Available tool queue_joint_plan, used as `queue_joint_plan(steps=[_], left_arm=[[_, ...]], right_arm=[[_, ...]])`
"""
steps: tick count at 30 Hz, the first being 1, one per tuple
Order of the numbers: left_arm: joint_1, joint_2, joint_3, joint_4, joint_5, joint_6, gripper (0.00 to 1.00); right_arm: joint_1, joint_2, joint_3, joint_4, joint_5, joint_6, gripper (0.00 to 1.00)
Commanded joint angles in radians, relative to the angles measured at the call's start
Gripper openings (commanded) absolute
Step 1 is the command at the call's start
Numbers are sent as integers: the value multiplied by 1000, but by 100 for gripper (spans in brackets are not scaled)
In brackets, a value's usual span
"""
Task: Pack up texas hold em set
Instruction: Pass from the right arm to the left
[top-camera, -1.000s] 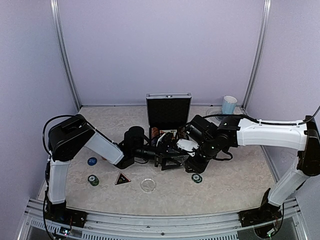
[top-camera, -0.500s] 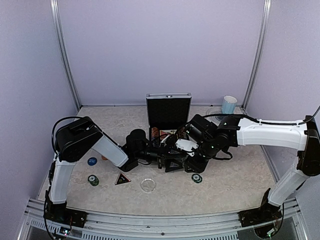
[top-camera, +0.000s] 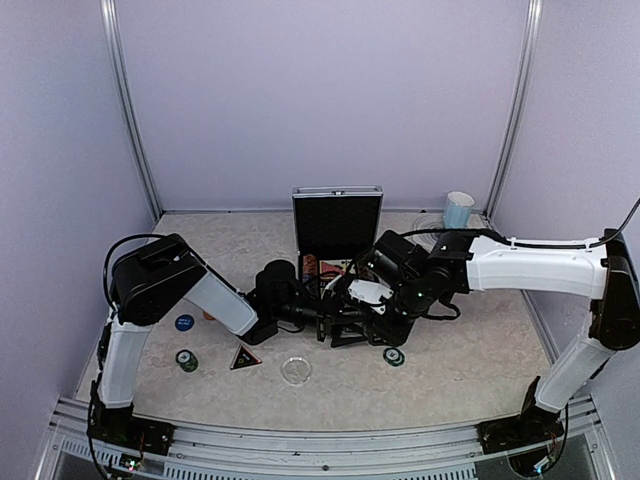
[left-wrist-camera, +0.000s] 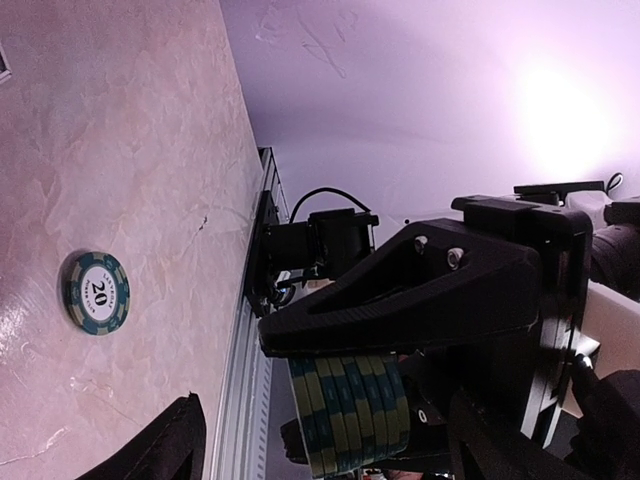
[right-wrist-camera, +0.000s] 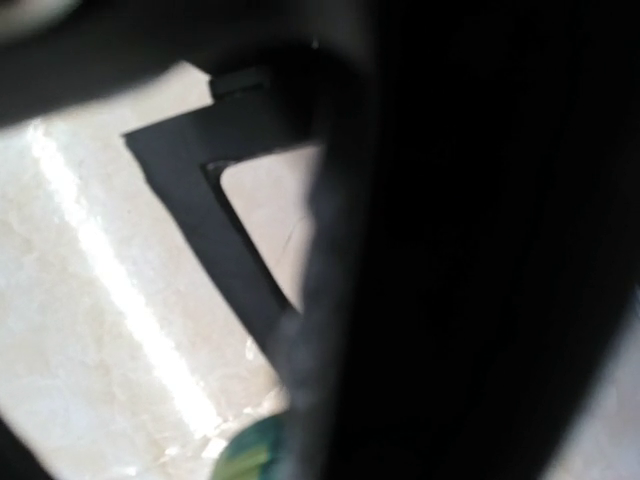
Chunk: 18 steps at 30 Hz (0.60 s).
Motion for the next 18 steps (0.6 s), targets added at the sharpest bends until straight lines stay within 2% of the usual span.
queue_joint_plan(steps=[1,5,14,16,18], left_arm=[[-13,25,23,10,19,20,82],[-14,31,23,22,22,8,77],[-14,46,28,57,31,-15,54],[-14,51,30,70,34,-26,42],[-14,56,31,79,36,-32,34]], right_arm=[[14,15,34,6,11,-10,0],[14,17,37,2,9,-13,0],[14,27,36,-2,12,-16,0],[14,30,34,-2,11,-16,0],[14,32,36,-3,14,-16,0]])
